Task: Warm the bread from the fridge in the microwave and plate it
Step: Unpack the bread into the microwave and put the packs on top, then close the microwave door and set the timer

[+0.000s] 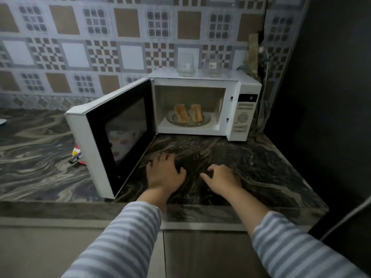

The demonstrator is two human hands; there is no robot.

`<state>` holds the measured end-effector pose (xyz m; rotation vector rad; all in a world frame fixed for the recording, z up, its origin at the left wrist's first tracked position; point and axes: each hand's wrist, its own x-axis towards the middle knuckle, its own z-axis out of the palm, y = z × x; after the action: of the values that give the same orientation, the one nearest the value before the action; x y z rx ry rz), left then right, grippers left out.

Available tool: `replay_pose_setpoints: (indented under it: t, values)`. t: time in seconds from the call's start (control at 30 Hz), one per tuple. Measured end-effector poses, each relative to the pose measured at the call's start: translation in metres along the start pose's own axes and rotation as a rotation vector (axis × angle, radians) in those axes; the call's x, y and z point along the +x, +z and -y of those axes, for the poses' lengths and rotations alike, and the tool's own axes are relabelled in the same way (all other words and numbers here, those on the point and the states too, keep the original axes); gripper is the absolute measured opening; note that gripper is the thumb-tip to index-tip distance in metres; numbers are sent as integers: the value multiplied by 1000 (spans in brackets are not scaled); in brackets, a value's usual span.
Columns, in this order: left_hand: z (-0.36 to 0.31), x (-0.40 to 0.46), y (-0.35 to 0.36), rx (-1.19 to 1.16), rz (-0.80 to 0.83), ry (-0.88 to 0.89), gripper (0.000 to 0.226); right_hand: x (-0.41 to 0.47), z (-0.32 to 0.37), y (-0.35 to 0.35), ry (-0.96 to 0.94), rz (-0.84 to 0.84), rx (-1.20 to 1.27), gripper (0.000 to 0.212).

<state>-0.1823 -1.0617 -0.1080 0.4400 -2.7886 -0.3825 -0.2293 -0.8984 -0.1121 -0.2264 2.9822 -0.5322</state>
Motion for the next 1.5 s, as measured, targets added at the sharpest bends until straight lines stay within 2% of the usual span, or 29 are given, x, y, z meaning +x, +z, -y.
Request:
replay_pose_setpoints:
  t: [0.13,0.37,0.57,0.7,0.9,1.1,1.37,1.5]
  values:
    - [15,-65,-1,-12,53,-78,55,-49,-7,20,-43,34,0,48]
    - [58,-144,-30,-19,-1,-194,54,-113,20,22,-165,89,40,45]
    - [109,-150,-73,2,-70,-282,43,-142,86,6,-282,58,27,50]
    - [149,-129,-108,37,-104,-297,49,-148,145,-12,-336,0,15,55]
    - [194,-73,-147,-51,-216,-182,72,-141,234,-40,-368,-246,-20,70]
    - [213,-21,-155,-78,-148,-7,103,-118,294,-36,-332,-440,-121,79]
    - [218,9,-140,-52,-98,122,102,-105,299,-11,-254,-584,-237,72]
    - [207,17,-134,-55,-114,244,112,-105,284,-11,-217,-599,-225,70]
